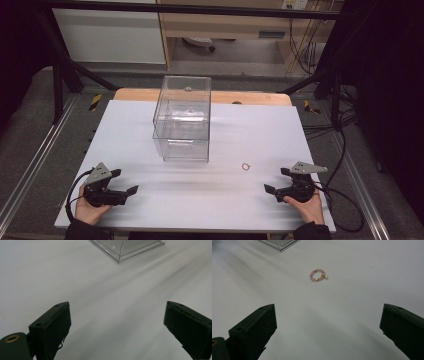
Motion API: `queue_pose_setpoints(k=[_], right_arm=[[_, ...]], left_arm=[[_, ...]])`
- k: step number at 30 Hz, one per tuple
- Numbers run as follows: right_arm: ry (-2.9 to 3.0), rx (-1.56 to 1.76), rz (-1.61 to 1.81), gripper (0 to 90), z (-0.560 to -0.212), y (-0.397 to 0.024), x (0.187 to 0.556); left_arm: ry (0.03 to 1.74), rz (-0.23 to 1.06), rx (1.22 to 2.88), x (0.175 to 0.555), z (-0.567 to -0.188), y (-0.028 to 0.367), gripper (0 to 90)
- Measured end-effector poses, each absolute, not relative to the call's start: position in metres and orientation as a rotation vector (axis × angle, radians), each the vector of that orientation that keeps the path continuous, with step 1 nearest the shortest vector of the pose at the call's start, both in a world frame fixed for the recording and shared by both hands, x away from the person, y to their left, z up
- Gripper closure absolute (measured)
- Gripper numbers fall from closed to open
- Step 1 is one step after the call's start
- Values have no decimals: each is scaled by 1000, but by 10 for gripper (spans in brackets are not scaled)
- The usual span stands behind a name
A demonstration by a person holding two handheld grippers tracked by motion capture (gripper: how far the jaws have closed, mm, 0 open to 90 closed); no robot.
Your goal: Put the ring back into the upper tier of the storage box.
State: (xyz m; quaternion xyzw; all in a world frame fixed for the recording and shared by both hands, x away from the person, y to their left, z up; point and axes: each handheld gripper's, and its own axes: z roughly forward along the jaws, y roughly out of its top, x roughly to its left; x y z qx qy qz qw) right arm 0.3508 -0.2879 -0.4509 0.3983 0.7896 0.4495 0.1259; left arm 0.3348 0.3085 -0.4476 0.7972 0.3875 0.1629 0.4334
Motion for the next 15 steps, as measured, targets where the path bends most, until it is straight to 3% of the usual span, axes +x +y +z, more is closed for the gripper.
queue_pose_setpoints(k=[15], right_arm=[[2321, 1159, 1277, 17, -452, -281, 352]], left_arm=[[982, 402, 1990, 334, -450, 310, 69]])
